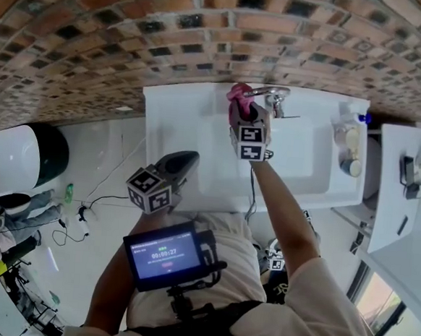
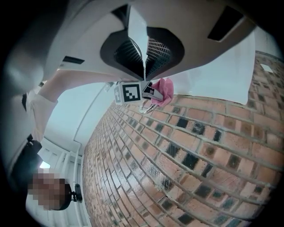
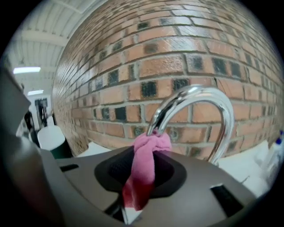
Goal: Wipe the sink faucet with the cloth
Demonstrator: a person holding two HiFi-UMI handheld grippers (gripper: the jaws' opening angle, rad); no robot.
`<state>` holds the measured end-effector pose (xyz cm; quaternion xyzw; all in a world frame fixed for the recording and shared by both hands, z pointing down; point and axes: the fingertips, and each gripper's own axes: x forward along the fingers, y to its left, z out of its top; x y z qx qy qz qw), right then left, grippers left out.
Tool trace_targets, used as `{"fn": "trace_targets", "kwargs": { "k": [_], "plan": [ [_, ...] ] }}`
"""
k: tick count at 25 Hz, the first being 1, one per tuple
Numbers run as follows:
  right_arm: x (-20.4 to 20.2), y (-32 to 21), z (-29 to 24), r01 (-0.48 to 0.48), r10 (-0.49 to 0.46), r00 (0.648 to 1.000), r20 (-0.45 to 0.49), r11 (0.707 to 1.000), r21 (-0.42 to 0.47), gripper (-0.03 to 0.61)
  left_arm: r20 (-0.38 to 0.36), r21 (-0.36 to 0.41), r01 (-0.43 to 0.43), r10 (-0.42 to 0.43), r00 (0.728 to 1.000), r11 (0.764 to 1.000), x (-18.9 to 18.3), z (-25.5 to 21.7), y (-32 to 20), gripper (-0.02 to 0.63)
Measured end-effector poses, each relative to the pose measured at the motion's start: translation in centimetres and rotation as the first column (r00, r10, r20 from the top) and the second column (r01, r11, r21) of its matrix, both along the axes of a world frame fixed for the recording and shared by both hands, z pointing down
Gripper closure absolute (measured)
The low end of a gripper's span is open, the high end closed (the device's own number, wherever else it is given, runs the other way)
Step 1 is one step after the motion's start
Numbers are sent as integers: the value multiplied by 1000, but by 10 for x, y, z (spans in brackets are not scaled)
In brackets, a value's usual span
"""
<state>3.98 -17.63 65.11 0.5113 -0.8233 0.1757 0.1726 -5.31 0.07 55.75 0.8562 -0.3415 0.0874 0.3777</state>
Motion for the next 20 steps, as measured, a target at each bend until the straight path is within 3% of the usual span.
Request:
{"fn": "trace_targets", "kwargs": {
  "k": [2, 4, 7, 10, 12, 17, 20],
  "plan": [
    [1, 1, -6, -60, 73, 982, 173, 995, -82, 483, -1, 12, -10, 10, 1000, 1000, 1, -5, -1, 614],
    [3, 6, -12, -106, 149, 939, 311, 983, -151, 483, 2, 24, -28, 28, 1000, 999, 1, -10, 0, 614],
    [-6, 18, -36, -102, 158, 887, 435, 983, -150, 483, 1, 33, -46, 46, 999, 998, -6, -13, 5, 614],
    [-27, 31, -85, -48, 56, 867, 495, 998, -29, 483, -8, 41, -45, 45, 999, 998, -17, -15, 9, 614],
    [-30, 38, -116, -72, 55, 850, 524, 997, 13, 483, -20, 54, -43, 44, 999, 998, -26, -18, 12, 614],
    [-12, 83, -168, -234, 176, 836, 519, 971, 49, 483, -67, 95, -65, 72, 995, 993, -50, -36, 24, 614],
    [-7, 130, -192, -387, 315, 779, 542, 922, 20, 483, -96, 121, -87, 99, 990, 989, -70, -53, 35, 614]
  ]
}}
